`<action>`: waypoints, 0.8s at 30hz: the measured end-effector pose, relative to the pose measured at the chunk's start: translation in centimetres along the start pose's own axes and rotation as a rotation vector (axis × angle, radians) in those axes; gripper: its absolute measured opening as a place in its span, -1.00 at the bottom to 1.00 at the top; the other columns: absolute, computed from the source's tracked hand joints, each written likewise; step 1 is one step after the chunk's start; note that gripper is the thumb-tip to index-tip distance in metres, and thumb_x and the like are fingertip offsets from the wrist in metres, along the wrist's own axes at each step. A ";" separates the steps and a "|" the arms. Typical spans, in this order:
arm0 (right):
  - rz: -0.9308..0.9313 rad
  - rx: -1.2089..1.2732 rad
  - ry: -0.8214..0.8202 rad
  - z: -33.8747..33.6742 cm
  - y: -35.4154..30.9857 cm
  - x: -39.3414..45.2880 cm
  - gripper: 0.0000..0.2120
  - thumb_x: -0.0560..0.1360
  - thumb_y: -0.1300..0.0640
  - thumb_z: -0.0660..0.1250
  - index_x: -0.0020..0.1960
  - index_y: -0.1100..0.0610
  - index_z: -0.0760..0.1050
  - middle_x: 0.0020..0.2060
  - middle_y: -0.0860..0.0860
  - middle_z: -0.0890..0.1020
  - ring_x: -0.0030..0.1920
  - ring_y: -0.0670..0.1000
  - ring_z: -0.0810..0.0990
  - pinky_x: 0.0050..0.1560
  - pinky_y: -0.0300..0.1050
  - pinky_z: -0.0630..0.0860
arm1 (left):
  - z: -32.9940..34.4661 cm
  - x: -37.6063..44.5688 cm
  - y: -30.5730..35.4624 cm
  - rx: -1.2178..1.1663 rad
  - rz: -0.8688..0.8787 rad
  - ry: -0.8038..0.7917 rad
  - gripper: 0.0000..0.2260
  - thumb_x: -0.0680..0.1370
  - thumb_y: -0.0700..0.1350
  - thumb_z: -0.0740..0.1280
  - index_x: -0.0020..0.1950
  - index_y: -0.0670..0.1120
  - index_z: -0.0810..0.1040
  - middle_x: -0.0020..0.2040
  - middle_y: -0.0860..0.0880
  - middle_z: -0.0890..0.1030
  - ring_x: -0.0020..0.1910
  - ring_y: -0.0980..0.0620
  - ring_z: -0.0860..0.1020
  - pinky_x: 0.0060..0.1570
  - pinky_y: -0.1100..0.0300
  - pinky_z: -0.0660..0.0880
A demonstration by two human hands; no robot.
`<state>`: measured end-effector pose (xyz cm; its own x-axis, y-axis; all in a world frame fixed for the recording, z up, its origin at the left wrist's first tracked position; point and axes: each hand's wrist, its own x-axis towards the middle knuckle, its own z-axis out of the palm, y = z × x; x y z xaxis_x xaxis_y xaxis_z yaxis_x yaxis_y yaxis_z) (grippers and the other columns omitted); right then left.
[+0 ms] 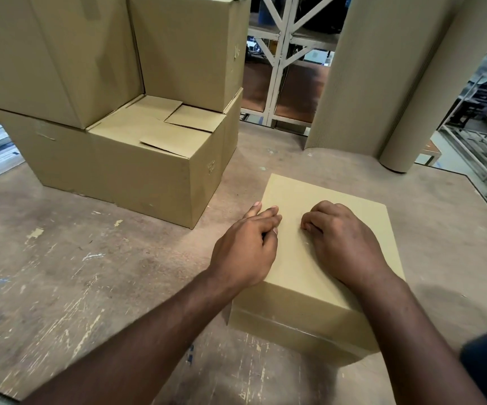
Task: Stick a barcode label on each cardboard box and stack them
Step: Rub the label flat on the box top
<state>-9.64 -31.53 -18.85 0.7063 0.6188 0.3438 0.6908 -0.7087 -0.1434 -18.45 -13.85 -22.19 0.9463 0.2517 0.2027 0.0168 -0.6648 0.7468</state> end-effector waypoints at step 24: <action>0.103 0.219 0.041 0.5 0.6 -1.1 -0.81 0.60 0.12 0.35 0.01 -0.15 0.66 -0.10 -0.21 0.51 0.03 -0.01 0.48 0.11 0.05 0.45 | 0.0 0.0 0.1 -0.001 0.005 0.003 -0.65 0.68 -0.08 0.18 0.45 0.08 0.52 0.49 0.31 0.39 0.56 0.36 0.09 0.50 0.21 0.26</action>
<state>-9.97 -32.45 -19.75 0.7707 0.5296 0.3542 0.6359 -0.6741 -0.3758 -18.45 -13.91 -22.08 0.9454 0.2503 0.2086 0.0114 -0.6652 0.7465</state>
